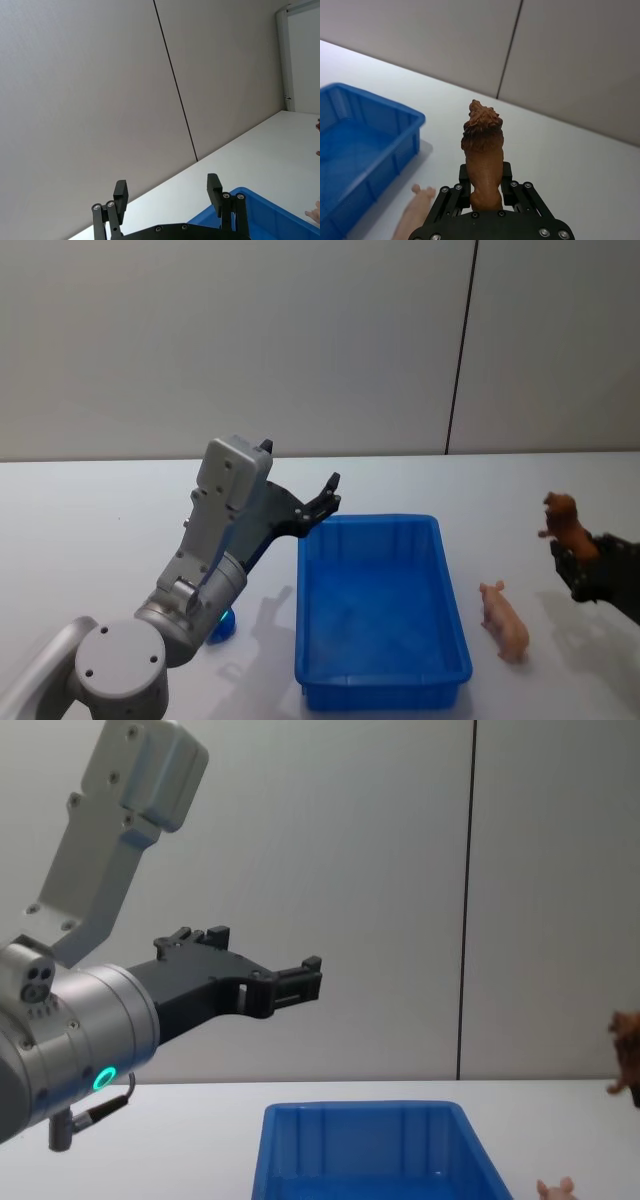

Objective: Pick up the two dolls from the table and place them into the box.

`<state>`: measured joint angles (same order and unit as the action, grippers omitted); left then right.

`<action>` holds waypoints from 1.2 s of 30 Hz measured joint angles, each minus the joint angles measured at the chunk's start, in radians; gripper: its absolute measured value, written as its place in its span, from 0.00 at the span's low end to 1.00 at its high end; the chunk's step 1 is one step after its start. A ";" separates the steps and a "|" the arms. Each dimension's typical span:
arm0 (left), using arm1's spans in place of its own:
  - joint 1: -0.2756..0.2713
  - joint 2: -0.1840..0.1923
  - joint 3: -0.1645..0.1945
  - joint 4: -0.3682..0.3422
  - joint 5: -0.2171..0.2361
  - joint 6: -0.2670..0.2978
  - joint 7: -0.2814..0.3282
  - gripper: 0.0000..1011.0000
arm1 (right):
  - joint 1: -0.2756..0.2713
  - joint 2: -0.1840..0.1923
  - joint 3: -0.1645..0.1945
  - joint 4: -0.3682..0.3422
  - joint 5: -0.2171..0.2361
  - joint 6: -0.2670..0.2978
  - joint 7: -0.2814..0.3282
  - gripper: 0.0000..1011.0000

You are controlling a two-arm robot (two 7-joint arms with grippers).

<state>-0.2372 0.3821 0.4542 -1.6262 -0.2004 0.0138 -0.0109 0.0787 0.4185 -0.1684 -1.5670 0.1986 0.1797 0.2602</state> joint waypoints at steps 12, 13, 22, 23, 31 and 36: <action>0.000 0.000 0.000 0.000 0.000 0.000 0.000 0.99 | 0.087 -0.026 -0.022 -0.004 -0.044 -0.022 0.139 0.33; 0.000 0.000 0.000 0.000 0.000 0.000 0.000 0.99 | 0.092 -0.028 -0.024 -0.002 -0.045 -0.022 0.149 0.33; 0.000 0.000 0.000 0.000 0.000 0.000 0.000 0.99 | 0.180 -0.071 -0.055 0.049 -0.067 -0.015 0.277 0.33; 0.000 0.000 0.000 0.000 0.000 0.000 0.000 0.99 | 0.187 -0.075 -0.058 0.055 -0.069 -0.013 0.290 0.33; 0.000 0.000 0.000 0.000 0.000 0.000 0.000 0.99 | 0.259 -0.126 -0.099 0.131 -0.083 0.005 0.387 0.33; 0.000 0.000 0.000 0.000 0.000 0.000 0.000 0.99 | 0.286 -0.149 -0.119 0.171 -0.090 0.011 0.421 0.33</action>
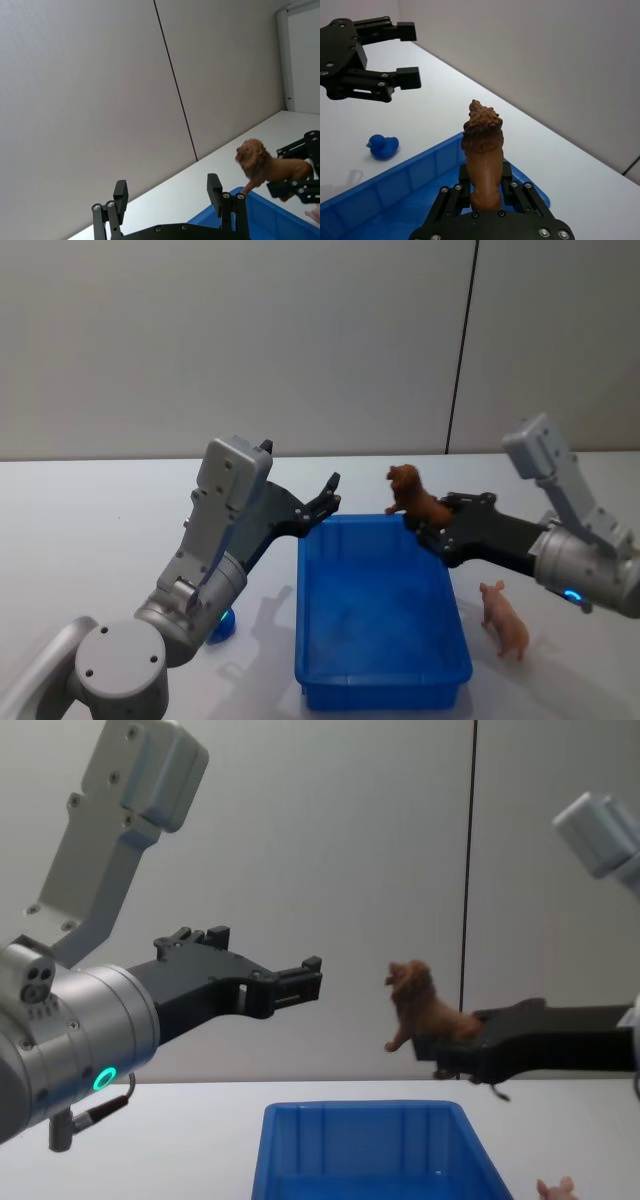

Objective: Pick up the two dolls from the table and place them into the box.

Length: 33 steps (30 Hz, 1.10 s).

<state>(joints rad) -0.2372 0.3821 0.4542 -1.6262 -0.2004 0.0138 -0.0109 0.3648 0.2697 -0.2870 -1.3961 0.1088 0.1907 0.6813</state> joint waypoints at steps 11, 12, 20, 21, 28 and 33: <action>0.000 0.000 0.000 0.000 0.000 0.000 0.000 0.99 | 0.043 -0.035 -0.036 0.075 -0.024 0.007 0.038 0.62; 0.000 0.000 0.000 0.000 0.000 0.000 0.000 0.99 | 0.044 -0.036 -0.037 0.077 -0.026 0.007 0.039 0.66; 0.000 0.000 0.000 0.000 0.000 0.000 0.000 0.99 | 0.052 -0.040 -0.043 0.089 -0.030 -0.007 0.037 0.88; 0.000 0.000 0.000 0.000 0.000 0.000 0.000 0.99 | 0.051 -0.038 -0.043 0.088 -0.027 -0.012 0.033 0.90; 0.000 0.000 0.000 0.000 0.000 0.000 0.000 0.99 | 0.032 -0.018 -0.031 0.057 -0.001 -0.030 0.007 0.99; 0.000 0.000 0.000 0.000 0.000 0.000 0.000 0.99 | 0.002 0.008 -0.015 0.019 0.029 -0.037 -0.020 0.99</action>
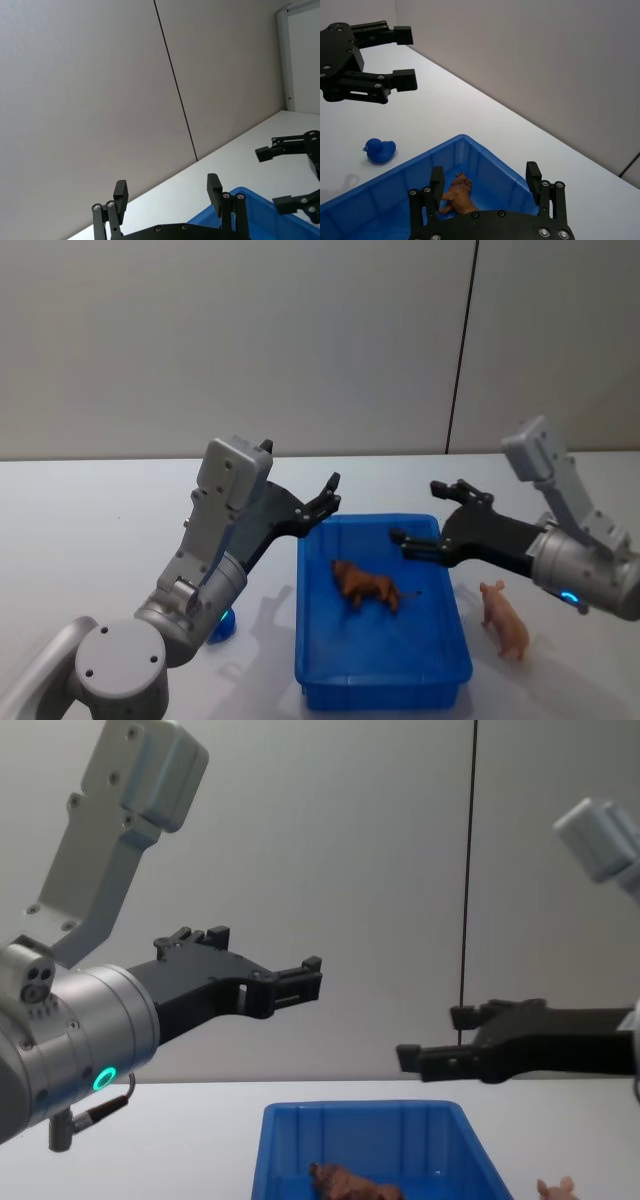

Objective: Pick up the two dolls from the table and place them into the box.

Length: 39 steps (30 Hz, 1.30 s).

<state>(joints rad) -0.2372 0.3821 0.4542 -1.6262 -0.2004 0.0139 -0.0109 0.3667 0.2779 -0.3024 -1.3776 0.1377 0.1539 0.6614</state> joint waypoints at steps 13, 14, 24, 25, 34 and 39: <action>0.000 0.000 0.000 0.000 0.000 0.000 0.000 0.99 | -0.104 0.081 0.045 -0.099 0.089 0.010 -0.079 0.99; 0.000 0.000 0.000 0.000 0.000 0.000 0.000 0.99 | -0.110 0.086 0.048 -0.103 0.093 0.011 -0.084 0.99; 0.000 0.000 0.000 0.000 0.000 0.000 0.000 0.99 | -0.206 0.145 0.072 -0.155 0.141 0.036 -0.147 0.99; 0.000 0.000 0.000 0.000 0.000 0.000 0.000 0.99 | -0.206 0.145 0.072 -0.155 0.141 0.036 -0.147 0.99; 0.000 0.000 0.000 0.000 0.000 0.000 0.000 0.99 | -0.272 0.177 0.078 -0.182 0.159 0.056 -0.185 0.99; 0.000 0.000 0.000 0.000 0.000 0.000 0.000 0.99 | -0.297 0.186 0.077 -0.187 0.164 0.069 -0.201 0.99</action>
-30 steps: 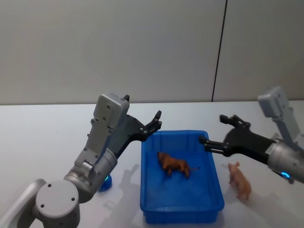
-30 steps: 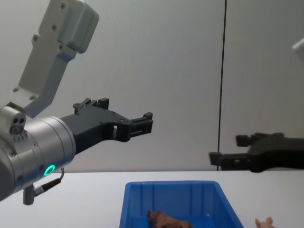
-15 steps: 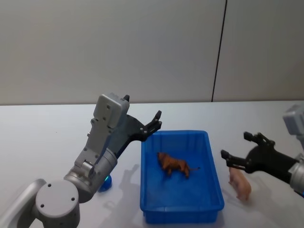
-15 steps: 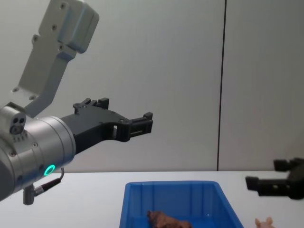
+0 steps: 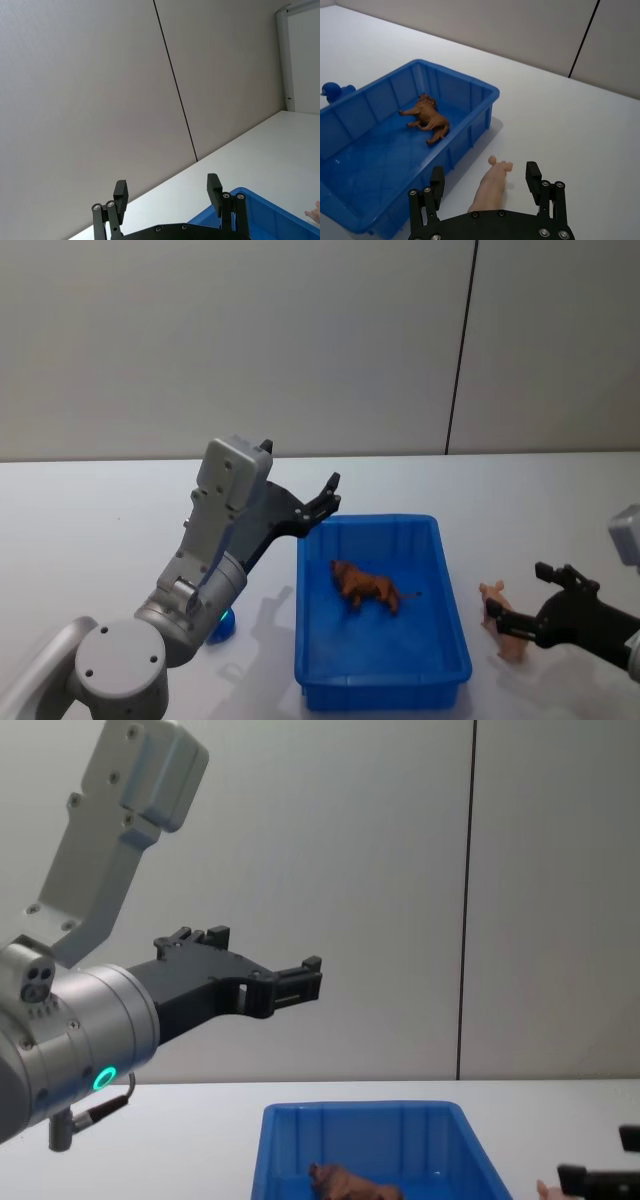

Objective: Pick up the two dolls from the table and place them into the box.

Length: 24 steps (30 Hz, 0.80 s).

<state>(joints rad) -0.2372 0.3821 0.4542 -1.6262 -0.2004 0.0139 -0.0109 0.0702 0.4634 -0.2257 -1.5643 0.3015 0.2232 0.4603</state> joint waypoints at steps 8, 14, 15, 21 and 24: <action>0.000 0.000 0.000 0.000 0.000 0.000 0.000 0.99 | -0.021 0.002 -0.007 0.006 0.004 0.017 -0.025 0.99; 0.000 0.000 0.000 0.000 0.000 0.000 0.000 0.99 | -0.027 -0.004 -0.013 0.022 0.007 0.034 -0.047 0.99; 0.000 0.000 0.000 0.000 0.000 0.000 0.000 0.99 | -0.027 -0.005 -0.014 0.025 0.008 0.036 -0.049 0.99; 0.000 0.000 0.000 0.000 0.000 0.000 0.000 0.99 | -0.025 -0.016 -0.021 0.046 0.011 0.051 -0.059 0.99; 0.000 0.000 0.000 0.000 0.000 0.000 0.000 0.99 | -0.022 -0.021 -0.024 0.055 0.011 0.055 -0.061 0.99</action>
<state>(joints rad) -0.2372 0.3821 0.4542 -1.6262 -0.2004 0.0139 -0.0109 0.0486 0.4424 -0.2497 -1.5098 0.3130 0.2779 0.3994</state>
